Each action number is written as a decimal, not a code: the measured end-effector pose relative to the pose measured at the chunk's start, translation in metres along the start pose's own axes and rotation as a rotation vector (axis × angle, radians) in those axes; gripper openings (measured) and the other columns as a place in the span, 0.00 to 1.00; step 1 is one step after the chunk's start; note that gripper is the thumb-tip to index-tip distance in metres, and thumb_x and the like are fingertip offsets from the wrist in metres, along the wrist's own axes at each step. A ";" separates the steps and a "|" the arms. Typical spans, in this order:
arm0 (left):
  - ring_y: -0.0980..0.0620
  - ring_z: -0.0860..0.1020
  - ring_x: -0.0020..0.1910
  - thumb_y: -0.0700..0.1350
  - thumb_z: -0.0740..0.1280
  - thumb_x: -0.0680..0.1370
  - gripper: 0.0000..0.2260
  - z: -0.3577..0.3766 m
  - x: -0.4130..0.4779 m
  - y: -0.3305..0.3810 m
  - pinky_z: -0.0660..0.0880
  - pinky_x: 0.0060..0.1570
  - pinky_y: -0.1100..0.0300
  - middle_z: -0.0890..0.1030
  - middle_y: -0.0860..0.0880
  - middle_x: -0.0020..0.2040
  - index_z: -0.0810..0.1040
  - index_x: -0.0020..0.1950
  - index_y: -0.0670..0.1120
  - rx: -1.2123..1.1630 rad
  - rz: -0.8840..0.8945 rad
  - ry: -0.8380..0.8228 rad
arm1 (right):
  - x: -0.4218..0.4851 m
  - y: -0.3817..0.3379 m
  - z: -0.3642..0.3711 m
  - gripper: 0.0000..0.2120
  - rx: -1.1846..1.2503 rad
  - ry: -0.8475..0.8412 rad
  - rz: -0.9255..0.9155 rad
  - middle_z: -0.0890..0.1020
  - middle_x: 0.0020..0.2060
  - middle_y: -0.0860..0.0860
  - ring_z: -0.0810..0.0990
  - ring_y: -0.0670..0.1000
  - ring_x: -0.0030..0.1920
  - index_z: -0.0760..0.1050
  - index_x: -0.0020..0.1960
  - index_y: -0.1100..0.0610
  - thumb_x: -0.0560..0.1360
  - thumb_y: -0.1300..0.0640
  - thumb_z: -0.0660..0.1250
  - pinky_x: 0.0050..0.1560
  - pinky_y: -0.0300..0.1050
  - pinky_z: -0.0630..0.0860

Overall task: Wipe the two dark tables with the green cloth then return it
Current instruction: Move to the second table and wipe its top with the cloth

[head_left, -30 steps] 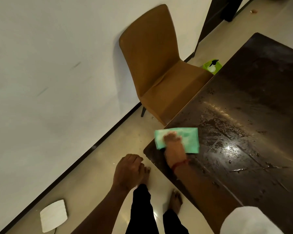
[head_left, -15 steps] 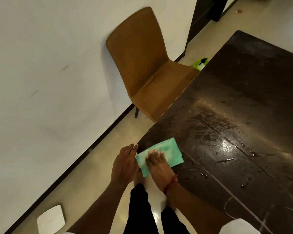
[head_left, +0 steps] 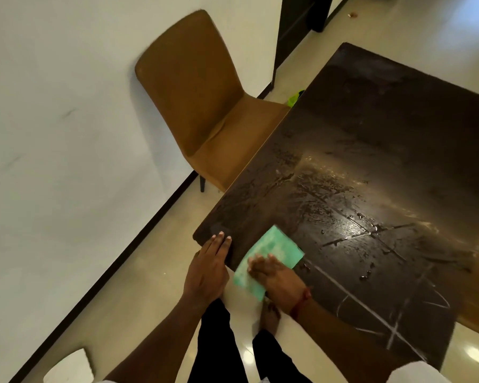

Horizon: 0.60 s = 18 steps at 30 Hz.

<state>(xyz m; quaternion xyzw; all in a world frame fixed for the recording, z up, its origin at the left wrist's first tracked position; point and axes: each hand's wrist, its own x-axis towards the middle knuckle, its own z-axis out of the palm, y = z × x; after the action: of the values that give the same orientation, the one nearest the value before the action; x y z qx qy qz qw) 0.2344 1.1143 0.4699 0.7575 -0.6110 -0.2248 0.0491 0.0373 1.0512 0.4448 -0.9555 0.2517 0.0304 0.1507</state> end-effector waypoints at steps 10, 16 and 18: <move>0.46 0.56 0.78 0.45 0.66 0.77 0.31 0.016 0.000 0.023 0.59 0.73 0.52 0.58 0.45 0.79 0.59 0.78 0.46 0.047 0.032 -0.077 | -0.020 -0.022 0.024 0.20 -0.007 0.061 0.166 0.82 0.56 0.56 0.80 0.58 0.57 0.80 0.55 0.56 0.65 0.56 0.63 0.62 0.61 0.66; 0.47 0.47 0.79 0.46 0.61 0.81 0.31 0.019 -0.002 0.026 0.49 0.77 0.51 0.49 0.48 0.81 0.49 0.80 0.50 0.136 0.024 -0.162 | -0.059 0.070 0.008 0.23 0.103 0.173 0.366 0.77 0.62 0.57 0.76 0.60 0.62 0.76 0.61 0.58 0.67 0.67 0.60 0.73 0.46 0.52; 0.47 0.46 0.79 0.47 0.61 0.81 0.31 0.020 -0.004 0.027 0.48 0.76 0.51 0.48 0.48 0.81 0.48 0.80 0.50 0.153 0.016 -0.175 | -0.058 0.071 0.002 0.25 0.148 0.230 0.631 0.75 0.64 0.59 0.71 0.62 0.66 0.76 0.61 0.60 0.66 0.73 0.62 0.71 0.56 0.56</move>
<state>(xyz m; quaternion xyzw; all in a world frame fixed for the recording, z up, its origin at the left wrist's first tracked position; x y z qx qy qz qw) 0.2018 1.1155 0.4629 0.7317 -0.6342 -0.2425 -0.0605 -0.0478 1.0209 0.4309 -0.8143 0.5516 -0.0507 0.1735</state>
